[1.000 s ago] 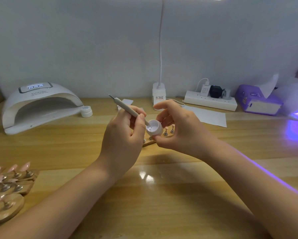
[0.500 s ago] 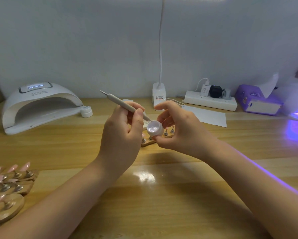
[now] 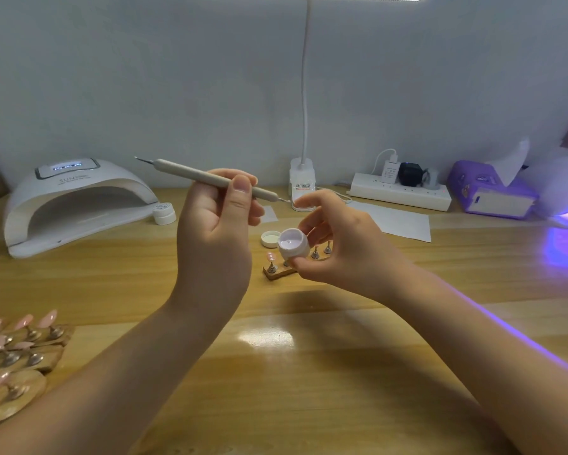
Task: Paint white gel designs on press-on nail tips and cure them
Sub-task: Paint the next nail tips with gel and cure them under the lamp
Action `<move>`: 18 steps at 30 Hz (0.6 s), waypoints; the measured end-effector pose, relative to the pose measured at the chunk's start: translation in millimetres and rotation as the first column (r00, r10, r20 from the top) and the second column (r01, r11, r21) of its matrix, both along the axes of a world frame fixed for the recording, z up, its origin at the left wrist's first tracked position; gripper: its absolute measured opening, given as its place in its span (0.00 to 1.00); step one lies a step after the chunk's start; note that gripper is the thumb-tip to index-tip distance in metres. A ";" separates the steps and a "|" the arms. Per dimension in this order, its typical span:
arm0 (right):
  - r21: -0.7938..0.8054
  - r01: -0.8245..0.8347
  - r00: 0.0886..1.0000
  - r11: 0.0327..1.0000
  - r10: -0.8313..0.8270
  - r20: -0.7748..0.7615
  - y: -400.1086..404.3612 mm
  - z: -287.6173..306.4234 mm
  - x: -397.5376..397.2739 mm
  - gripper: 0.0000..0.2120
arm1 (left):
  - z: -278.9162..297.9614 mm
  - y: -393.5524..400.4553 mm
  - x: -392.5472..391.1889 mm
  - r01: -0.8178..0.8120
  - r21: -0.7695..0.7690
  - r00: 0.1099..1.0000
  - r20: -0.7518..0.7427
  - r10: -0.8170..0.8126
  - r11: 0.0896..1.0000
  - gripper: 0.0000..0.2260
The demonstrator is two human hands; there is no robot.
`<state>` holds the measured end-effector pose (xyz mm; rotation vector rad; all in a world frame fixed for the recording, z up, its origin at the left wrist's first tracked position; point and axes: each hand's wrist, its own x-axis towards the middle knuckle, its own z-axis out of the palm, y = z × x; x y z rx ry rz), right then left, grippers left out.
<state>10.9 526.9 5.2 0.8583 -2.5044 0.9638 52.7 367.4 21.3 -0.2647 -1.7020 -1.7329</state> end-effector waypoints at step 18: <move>-0.131 -0.002 0.998 0.991 -0.007 -0.064 -3.0 4.5 3.5 0.37 | -18.7 -6.2 -21.0 0.056 0.348 0.881 0.424 -0.211 0.936 0.11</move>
